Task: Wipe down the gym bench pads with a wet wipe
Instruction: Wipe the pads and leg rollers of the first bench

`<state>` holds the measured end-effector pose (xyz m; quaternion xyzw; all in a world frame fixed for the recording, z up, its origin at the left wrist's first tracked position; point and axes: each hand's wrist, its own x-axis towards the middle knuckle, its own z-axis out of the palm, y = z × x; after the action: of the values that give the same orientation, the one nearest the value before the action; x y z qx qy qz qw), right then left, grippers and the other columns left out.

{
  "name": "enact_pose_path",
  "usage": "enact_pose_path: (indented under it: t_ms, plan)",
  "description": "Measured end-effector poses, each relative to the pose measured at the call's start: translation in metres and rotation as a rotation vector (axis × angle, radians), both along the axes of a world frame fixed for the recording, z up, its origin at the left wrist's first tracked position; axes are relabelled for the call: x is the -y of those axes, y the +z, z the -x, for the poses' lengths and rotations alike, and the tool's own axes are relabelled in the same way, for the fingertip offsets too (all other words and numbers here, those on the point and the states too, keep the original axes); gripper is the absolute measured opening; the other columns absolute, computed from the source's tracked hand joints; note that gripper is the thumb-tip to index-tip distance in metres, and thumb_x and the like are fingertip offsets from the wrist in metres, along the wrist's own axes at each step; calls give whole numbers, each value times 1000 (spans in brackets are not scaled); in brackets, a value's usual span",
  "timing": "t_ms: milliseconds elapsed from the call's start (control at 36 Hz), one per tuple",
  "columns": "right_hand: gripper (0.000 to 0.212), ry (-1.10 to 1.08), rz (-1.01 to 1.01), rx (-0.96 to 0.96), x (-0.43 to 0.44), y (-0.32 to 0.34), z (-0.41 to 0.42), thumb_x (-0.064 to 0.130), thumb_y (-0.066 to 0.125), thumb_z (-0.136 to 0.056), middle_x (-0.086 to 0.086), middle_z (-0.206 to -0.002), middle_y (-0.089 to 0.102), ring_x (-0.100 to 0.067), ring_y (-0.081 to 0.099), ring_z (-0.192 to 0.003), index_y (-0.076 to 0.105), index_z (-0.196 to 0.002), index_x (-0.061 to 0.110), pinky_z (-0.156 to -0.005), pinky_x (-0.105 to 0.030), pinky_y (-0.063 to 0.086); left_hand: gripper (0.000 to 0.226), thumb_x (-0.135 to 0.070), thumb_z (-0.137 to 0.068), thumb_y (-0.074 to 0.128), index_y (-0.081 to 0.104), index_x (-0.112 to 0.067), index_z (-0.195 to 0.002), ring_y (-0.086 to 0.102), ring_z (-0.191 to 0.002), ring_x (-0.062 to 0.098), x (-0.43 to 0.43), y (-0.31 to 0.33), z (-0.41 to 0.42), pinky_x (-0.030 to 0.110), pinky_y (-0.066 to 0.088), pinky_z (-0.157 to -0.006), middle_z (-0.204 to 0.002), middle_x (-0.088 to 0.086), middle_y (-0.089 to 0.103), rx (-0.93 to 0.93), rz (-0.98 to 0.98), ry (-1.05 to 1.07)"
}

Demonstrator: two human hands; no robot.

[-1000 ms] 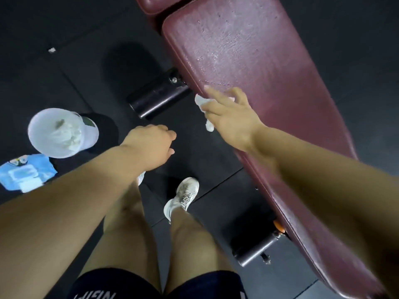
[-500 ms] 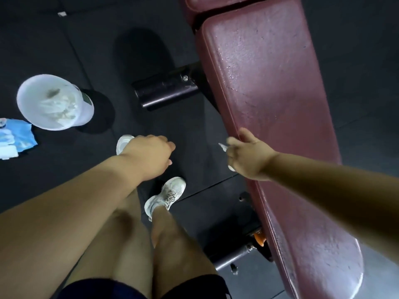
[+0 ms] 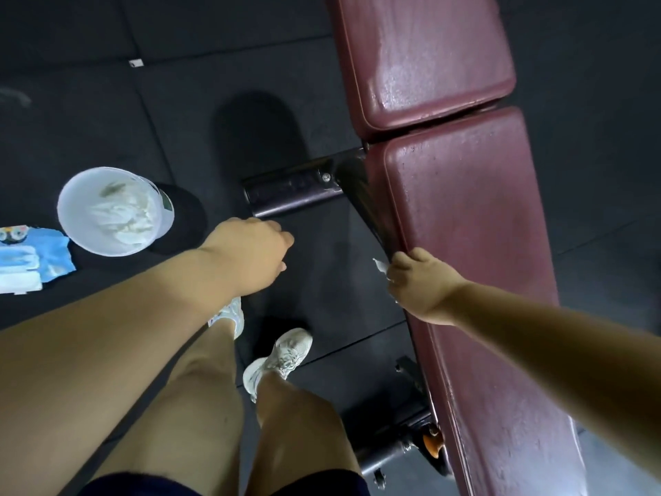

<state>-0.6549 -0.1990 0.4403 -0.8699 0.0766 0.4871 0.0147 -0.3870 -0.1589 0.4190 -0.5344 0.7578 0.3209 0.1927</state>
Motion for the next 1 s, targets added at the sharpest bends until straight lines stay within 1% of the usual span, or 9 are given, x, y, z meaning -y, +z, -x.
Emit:
enact_pose_path:
  t_ms: [83, 139, 333, 472, 639, 694, 806, 917, 1000]
  plan:
    - [29, -10, 62, 4, 28, -8, -29, 22, 46, -92, 0, -118, 60, -25, 44, -108, 69, -109, 16, -83, -34, 33, 29, -39, -96, 44, 49, -21, -119, 55, -102, 21, 9, -2, -11, 32, 40, -76, -107, -3, 51, -8, 6, -6]
    - [31, -64, 159, 87, 64, -14, -59, 20, 42, -94, 0, -121, 57, -27, 39, -112, 64, -116, 15, -88, -37, 31, 30, -39, -96, 43, 49, -22, -120, 54, -103, 21, 15, -2, -19, 32, 40, -78, -108, -3, 52, -8, 7, 0]
    - [35, -337, 283, 225, 129, -4, -102, 8, 45, -84, 1, -111, 59, -27, 40, -109, 65, -112, 16, -91, -37, 28, 30, -39, -95, 44, 49, -21, -119, 55, -102, 22, 36, -3, -46, 32, 40, -76, -109, -2, 52, 18, 18, 21]
    - [13, -80, 23, 358, 106, 0, -78, 13, 79, -51, 2, -71, 68, -24, 57, -58, 68, -52, 19, -59, -27, 42, 31, -40, -95, 44, 48, -21, -119, 55, -102, 22, 49, -3, -54, 34, 43, -79, -111, -1, 52, 45, 6, 31]
    - [14, 89, 0, 243, 136, -15, -85, 22, 82, -55, 5, -67, 64, -21, 56, -68, 68, -56, 21, -64, -28, 43, 23, -30, -95, 43, 50, -20, -115, 56, -99, 22, 61, -4, -54, 32, 40, -76, -106, -1, 53, 38, -2, 71]
    - [6, 125, 53, 291, 161, -12, -110, 21, 67, -68, 7, -68, 62, -21, 56, -77, 71, -65, 21, -69, -29, 43, 26, -33, -96, 42, 49, -20, -118, 55, -101, 22, 68, -4, -56, 33, 42, -80, -109, -1, 53, 49, -12, 85]
    - [31, 144, 151, 245, 218, -14, -162, 14, 40, -94, -3, -115, 59, -27, 39, -113, 62, -116, 14, -89, -36, 32, 31, -38, -97, 40, 47, -20, -121, 55, -102, 21, 87, -5, -60, 33, 42, -82, -110, 0, 52, 65, -33, 127]
    - [36, -118, 240, 304, 275, -11, -191, 7, 50, -85, -4, -115, 60, -28, 38, -110, 61, -117, 16, -90, -39, 30, 30, -38, -97, 39, 46, -21, -121, 55, -103, 22, 110, -3, -63, 33, 42, -82, -112, -1, 51, 87, -29, 167]
    - [37, -45, 153, 287, 275, -5, -187, 8, 47, -84, -3, -113, 60, -27, 40, -107, 59, -118, 16, -84, -36, 32, 33, -39, -97, 39, 45, -21, -124, 55, -103, 22, 126, -1, -65, 33, 45, -84, -112, -1, 52, 99, -16, 205]
